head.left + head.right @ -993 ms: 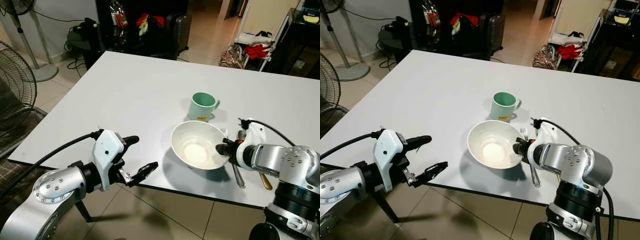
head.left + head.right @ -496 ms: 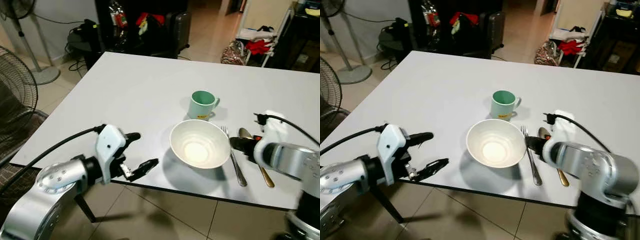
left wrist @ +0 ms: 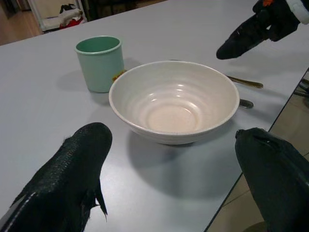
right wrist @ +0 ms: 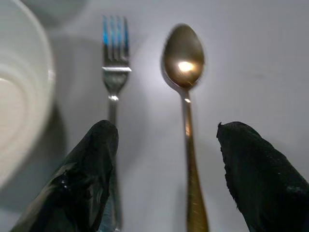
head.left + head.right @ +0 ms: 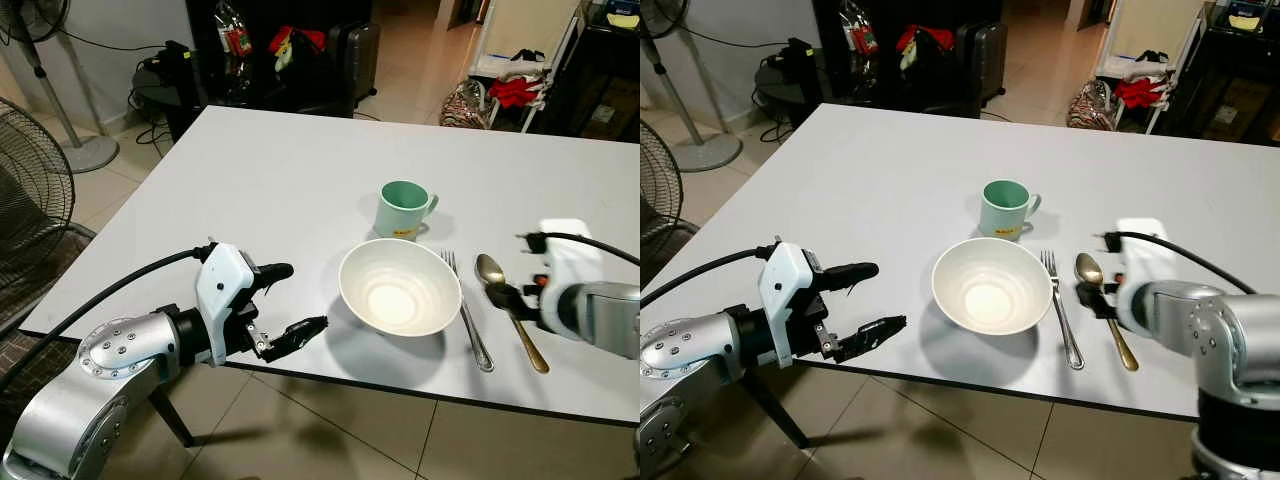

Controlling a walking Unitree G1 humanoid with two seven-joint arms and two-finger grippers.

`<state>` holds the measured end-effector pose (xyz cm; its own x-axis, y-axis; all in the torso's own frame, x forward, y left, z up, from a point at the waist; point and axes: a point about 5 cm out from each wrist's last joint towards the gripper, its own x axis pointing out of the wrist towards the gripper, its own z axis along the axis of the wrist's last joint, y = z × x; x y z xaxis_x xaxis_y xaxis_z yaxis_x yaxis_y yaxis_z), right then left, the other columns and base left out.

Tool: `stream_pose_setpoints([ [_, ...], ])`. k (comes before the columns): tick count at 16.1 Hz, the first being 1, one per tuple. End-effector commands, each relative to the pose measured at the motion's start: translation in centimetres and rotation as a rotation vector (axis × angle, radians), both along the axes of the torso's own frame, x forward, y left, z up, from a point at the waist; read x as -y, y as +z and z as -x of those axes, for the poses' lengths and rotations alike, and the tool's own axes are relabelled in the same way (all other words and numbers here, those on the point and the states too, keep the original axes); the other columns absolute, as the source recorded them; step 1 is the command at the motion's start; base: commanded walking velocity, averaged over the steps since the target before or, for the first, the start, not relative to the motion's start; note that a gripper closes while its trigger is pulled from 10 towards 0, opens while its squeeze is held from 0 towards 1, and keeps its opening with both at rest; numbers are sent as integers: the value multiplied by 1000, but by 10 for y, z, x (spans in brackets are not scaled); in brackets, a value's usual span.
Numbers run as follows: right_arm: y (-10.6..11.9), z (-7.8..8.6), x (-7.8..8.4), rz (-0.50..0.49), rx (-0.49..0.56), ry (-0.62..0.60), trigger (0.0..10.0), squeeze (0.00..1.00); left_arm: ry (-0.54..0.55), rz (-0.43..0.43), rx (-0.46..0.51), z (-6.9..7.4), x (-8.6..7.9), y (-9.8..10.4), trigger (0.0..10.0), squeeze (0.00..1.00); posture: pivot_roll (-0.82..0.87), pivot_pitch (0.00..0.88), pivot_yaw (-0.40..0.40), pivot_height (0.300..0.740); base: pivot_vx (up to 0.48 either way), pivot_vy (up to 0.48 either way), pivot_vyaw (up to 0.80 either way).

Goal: Setting the table

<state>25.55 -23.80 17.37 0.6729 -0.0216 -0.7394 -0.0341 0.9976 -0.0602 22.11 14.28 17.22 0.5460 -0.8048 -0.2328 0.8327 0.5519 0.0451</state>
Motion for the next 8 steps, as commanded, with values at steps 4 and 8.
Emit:
stream_pose_setpoints([
  [4, -20, -4, 15, 44, -53, 27, 10000, 165, -31, -30, -12, 5, -1, 0, 10000, 392, -122, 0, -2, 740, 0, 0, 0],
  [8, -41, -8, 24, -9, -95, -7, 1686, 0, -42, -38, -8, 3, 0, 0, 10000, 365, -121, 0, 12, 740, 0, 0, 0],
])
